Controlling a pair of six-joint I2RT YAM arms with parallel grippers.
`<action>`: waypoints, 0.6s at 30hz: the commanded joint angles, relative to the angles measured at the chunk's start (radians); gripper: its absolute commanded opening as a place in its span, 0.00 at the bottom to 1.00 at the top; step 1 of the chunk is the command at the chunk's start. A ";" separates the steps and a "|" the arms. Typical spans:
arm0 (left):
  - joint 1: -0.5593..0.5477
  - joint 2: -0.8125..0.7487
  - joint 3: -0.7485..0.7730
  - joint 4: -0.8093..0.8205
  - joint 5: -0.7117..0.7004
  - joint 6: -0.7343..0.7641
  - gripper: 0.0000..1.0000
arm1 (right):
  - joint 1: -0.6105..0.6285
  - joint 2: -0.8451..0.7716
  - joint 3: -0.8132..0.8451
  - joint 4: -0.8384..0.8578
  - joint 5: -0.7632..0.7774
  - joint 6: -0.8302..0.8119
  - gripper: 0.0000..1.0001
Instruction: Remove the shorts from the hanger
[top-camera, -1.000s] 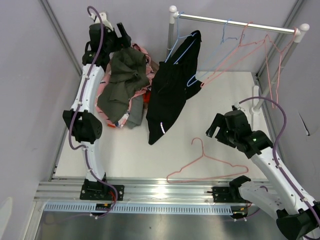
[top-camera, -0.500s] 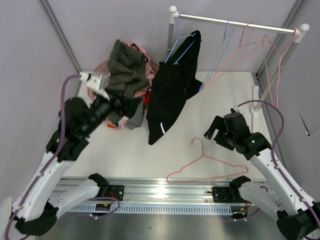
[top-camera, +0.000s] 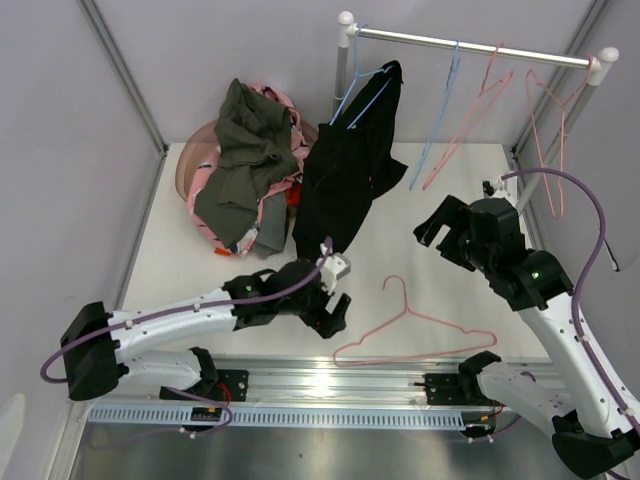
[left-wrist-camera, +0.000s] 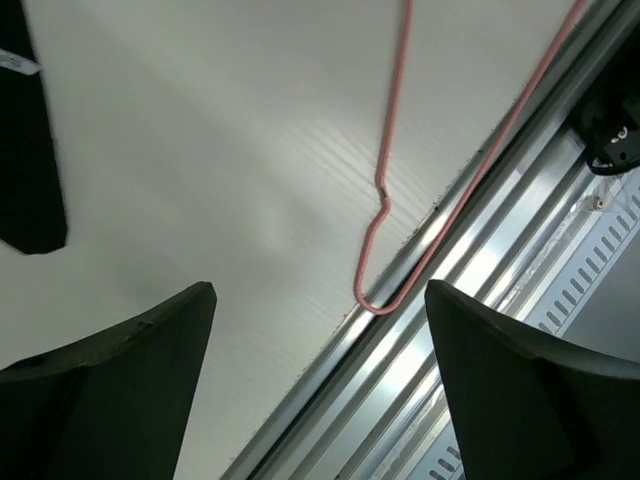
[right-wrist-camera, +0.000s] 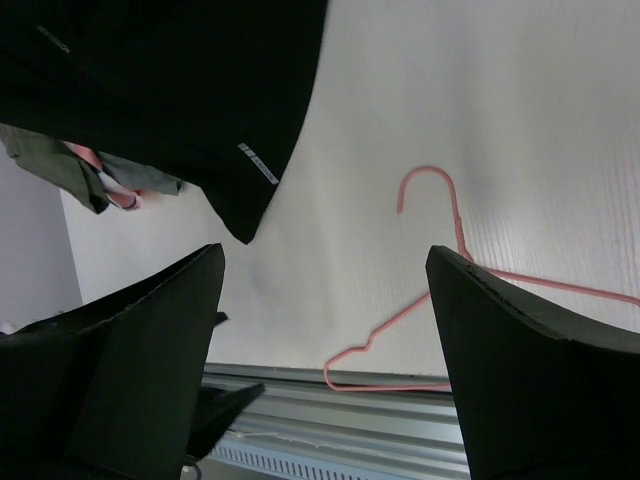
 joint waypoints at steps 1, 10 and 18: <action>-0.096 0.058 0.024 0.117 -0.114 -0.044 0.92 | 0.000 0.004 0.062 -0.029 0.032 -0.022 0.89; -0.195 0.317 -0.009 0.309 -0.102 -0.026 0.92 | -0.040 -0.040 0.073 -0.081 0.011 -0.051 0.89; -0.231 0.480 -0.002 0.408 -0.104 -0.026 0.92 | -0.064 -0.083 0.050 -0.090 -0.023 -0.050 0.89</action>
